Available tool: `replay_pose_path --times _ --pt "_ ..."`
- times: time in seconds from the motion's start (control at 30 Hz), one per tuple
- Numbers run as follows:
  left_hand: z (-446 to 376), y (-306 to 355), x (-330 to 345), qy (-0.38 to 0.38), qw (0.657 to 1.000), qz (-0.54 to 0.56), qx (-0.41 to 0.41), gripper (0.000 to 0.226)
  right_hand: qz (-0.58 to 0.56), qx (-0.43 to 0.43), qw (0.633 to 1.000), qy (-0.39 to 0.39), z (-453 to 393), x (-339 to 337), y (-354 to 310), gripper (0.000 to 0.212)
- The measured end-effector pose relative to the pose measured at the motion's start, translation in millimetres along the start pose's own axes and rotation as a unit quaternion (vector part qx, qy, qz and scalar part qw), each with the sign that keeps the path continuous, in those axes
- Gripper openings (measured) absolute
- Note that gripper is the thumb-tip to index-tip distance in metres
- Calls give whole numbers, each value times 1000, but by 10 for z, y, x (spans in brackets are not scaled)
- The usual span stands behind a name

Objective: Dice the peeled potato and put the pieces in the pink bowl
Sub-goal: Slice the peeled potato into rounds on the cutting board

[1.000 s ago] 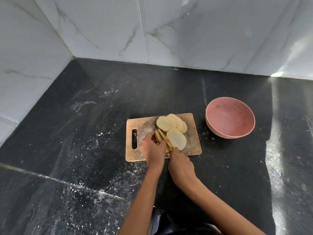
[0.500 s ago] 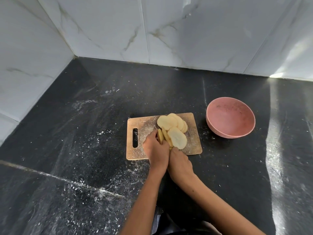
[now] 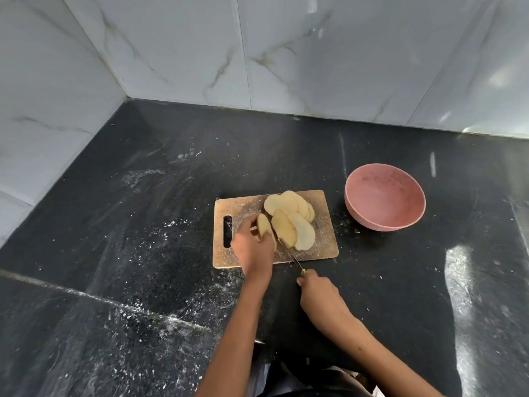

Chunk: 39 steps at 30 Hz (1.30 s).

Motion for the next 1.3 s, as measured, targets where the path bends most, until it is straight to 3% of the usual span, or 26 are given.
replay_pose_path --times 0.2,0.43,0.67,0.8,0.9,1.03,1.3 --pt "-119 -118 -145 -26 998 -46 -17 47 -20 -29 999 -29 24 -19 -48 20" --pt "-113 -226 -84 -76 994 -69 -31 39 -117 -172 976 59 -102 -272 -563 21" --pt "-85 -393 -17 -111 984 71 -123 31 -135 -186 967 113 -300 -271 -633 29" --pt "-101 -329 0 -173 983 41 -33 43 -146 -181 964 126 -363 -353 -579 21" --pt "-51 -332 56 -229 971 -26 57 70 -179 -168 961 128 -398 -400 -531 20" --pt "12 -292 157 -220 968 -44 112 91 -200 -169 956 129 -413 -399 -529 20" --pt "-97 -237 108 -137 983 -10 121 76 -165 -184 962 120 -426 -403 -667 20"
Point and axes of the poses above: each hand's wrist, its own z-axis away from the middle knuckle, its own x-axis out of the palm, y = z × x, the point moved 8 cm from there along -z, towards the middle knuckle, and after that the axes turned 5 degrees about -z, right-handed, at the moved point
